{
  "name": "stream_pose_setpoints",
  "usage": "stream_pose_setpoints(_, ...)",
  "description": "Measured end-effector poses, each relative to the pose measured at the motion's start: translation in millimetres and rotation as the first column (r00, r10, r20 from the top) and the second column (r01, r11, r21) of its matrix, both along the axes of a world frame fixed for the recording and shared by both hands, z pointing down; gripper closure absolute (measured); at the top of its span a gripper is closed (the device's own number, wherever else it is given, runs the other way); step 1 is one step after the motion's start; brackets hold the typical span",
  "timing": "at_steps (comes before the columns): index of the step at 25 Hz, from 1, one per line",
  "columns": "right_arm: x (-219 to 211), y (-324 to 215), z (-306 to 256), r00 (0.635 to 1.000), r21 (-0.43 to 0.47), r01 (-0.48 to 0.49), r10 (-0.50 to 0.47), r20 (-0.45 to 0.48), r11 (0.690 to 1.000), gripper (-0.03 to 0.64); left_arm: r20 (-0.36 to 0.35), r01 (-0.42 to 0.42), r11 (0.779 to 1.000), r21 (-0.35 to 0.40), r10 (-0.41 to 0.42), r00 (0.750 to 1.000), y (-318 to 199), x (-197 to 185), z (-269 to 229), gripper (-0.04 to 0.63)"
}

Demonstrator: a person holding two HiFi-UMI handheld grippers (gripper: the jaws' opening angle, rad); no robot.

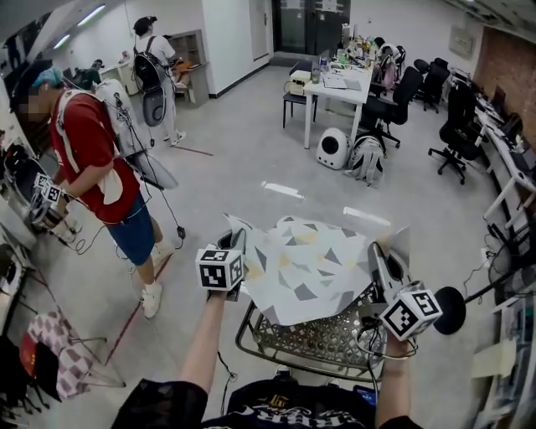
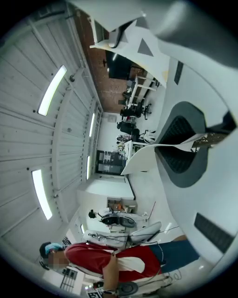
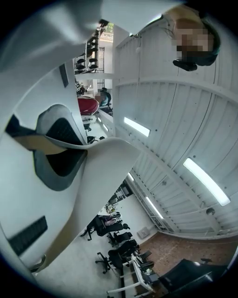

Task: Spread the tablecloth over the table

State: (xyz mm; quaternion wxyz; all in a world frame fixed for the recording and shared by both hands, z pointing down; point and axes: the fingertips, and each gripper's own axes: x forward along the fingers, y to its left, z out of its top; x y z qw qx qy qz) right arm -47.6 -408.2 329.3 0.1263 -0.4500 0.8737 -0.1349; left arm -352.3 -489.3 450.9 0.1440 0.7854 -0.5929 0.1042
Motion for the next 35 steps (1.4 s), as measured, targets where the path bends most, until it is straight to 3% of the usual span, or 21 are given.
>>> stream_pose_setpoints(5,-2,7,25,1.000,-0.081,0.016,-0.018,-0.014,0.997,0.600,0.107,-0.145,0.989,-0.018,0.146,0.983,14,59,11,0.577)
stream_pose_setpoints(9,3,36,42,1.000,-0.155,0.005,-0.005,-0.003,0.988,0.598,0.099,-0.205,0.979,-0.022,0.206,0.974,41,83,16,0.577)
stream_pose_setpoints(14,30,77,71,0.995,-0.214,0.034,-0.013,0.098,0.976,0.598,0.068,-0.242,0.970,-0.037,0.244,0.967,77,104,30,0.577)
stream_pose_setpoints(24,99,155,98,0.984,-0.312,-0.005,0.061,0.169,0.950,0.598,0.051,-0.198,0.977,-0.083,0.202,0.978,161,138,42,0.577)
stream_pose_setpoints(31,144,207,121,0.971,-0.377,-0.045,0.129,0.200,0.925,0.600,0.138,-0.180,0.976,-0.121,0.196,0.971,219,164,52,0.577)
stream_pose_setpoints(35,163,238,144,0.961,-0.446,-0.073,0.183,0.208,0.892,0.600,0.167,-0.131,0.980,-0.149,0.155,0.974,244,157,68,0.577)
